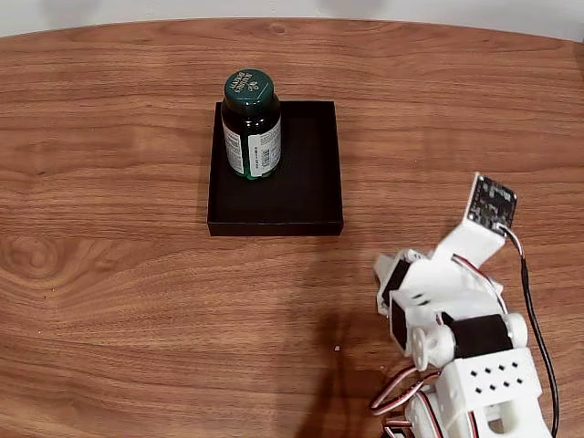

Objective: Pick up the pill bottle and place it in the black box.

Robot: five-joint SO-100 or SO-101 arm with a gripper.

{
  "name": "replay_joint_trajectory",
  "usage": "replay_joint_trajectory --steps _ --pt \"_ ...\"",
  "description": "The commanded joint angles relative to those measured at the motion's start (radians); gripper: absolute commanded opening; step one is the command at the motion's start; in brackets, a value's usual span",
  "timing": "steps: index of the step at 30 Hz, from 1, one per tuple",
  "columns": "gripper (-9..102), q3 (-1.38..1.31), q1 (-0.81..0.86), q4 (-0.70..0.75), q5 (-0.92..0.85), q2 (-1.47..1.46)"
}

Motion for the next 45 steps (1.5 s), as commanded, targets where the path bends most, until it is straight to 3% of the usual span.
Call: replay_joint_trajectory --steps 1,6,16,27,45 --pt "7 -0.018 0.026 0.127 -0.049 0.109" --pt "4 -0.018 0.041 0.216 -0.086 0.192" --pt "0 -0.018 0.054 0.508 0.023 0.37" --pt "0 -0.018 0.032 0.739 0.262 0.416" --pt "0 -0.018 0.038 0.782 0.331 0.416"
